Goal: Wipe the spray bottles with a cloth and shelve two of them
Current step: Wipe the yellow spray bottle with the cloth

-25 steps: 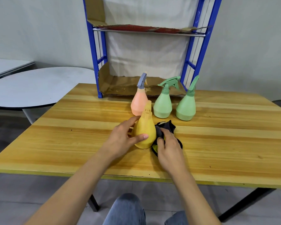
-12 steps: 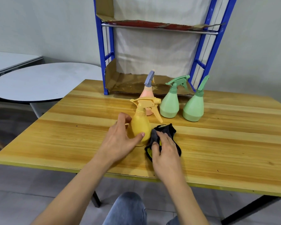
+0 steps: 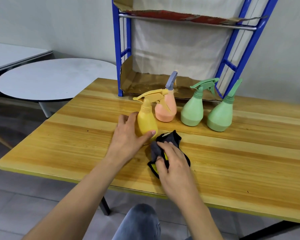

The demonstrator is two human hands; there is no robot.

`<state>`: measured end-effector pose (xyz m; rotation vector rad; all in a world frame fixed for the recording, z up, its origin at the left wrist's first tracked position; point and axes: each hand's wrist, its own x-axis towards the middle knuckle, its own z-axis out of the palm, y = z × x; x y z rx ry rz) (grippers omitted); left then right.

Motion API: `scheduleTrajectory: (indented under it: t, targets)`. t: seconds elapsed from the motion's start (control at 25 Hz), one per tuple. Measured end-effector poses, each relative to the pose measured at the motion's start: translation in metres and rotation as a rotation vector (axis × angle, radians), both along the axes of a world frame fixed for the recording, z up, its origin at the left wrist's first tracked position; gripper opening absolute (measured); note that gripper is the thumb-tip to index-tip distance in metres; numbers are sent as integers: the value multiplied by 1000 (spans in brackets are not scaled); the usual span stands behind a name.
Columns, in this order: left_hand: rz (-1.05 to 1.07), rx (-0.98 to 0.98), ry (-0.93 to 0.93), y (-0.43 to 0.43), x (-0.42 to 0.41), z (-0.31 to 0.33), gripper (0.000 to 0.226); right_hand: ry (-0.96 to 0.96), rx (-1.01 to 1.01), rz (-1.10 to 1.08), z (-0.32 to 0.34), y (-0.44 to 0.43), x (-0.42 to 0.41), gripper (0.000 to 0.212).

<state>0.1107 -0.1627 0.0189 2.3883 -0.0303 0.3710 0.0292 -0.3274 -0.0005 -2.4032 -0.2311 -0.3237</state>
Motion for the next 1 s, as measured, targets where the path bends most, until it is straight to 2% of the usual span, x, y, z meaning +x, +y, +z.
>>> scheduleTrajectory:
  t: [0.12,0.28,0.36,0.56,0.72,0.88,1.0]
  targets:
    - [105,-11,-16,6,28,2,85,63,26,-16,6,-7,5,42]
    - [138,-6,2,9,75,7,85,-14,-176,-159,5,-11,3,43]
    - [141,-18,0,7,96,7,84,-29,-197,-196,4,-10,1,48]
    - [137,-24,27,7,129,8,85,19,-98,-87,-1,-12,6,47]
    - [26,16,122,32,117,16,92,58,-54,-9,-1,-11,20,47]
    - [-148,112,-5,78,39,11,49,49,-66,55,1,17,35,50]
    - [-224,51,-85,104,-28,5,35,25,-88,125,4,59,35,54]
